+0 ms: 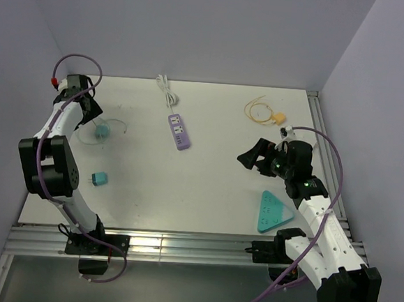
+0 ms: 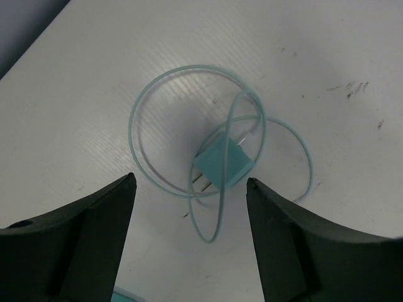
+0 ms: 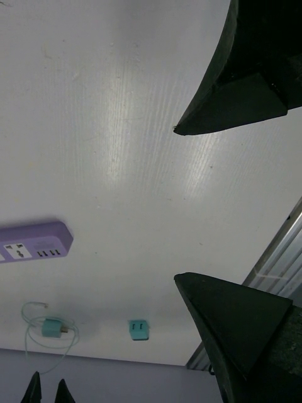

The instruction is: Insert the plug

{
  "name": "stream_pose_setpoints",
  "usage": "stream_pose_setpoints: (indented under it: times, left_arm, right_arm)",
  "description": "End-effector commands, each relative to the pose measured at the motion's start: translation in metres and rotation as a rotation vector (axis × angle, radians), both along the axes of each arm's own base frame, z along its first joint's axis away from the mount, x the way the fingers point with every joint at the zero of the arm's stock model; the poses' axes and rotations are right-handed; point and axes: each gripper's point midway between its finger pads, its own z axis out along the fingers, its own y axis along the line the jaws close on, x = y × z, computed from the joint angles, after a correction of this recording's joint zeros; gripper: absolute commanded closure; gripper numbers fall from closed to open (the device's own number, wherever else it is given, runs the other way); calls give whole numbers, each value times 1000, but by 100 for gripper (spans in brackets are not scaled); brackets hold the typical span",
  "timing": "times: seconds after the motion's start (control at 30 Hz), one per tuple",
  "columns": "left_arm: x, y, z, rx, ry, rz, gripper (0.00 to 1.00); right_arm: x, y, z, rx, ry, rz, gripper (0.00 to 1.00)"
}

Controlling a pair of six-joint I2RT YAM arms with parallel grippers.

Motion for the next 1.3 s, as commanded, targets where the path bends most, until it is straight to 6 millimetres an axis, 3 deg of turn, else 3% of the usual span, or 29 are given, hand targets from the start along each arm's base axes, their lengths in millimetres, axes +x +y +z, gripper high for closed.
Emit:
stream_pose_setpoints:
  times: [0.0,0.13,0.27,0.37,0.4,0.43,0.57,0.63,0.77,0.83,0.87,1.0,1.27]
  left_arm:
    - [26,-5,16,-18,-76,-50,24]
    - [30,-9,-1,-45,-48,-69,38]
    - [37,-13,-4,-65,-58,-101,51]
    - [43,-15,6,-76,-82,-133,79]
    - [43,-16,16,-73,-102,-139,100]
    - [45,-16,24,-70,-123,-147,100]
    - [46,-22,75,-59,-234,-189,100]
    - [42,-30,114,-53,-322,-234,100]
    - [28,-58,187,-66,-487,-352,100]
    - [24,-86,213,-104,-562,-475,100]
    - [18,-98,235,-107,-622,-528,100]
    - [-9,-148,290,-178,-782,-781,100]
    - [-84,-197,419,-170,-1143,-1058,100]
  right_arm:
    - [7,-2,20,-7,-69,0,4]
    - [6,0,21,2,-63,6,5]
    - [4,-2,19,-9,-53,4,5]
    - [3,-4,18,-20,-44,-7,6]
    - [3,-5,18,-21,-44,-9,6]
    - [3,-5,19,-18,-43,-13,6]
    - [2,-4,24,-8,-52,-15,7]
    - [2,-2,28,1,-54,-7,7]
    - [3,3,40,22,-74,18,8]
    - [6,5,48,29,-86,20,8]
    - [7,8,50,33,-87,31,8]
    - [11,16,68,43,-121,58,9]
    - [13,51,103,89,-194,190,10]
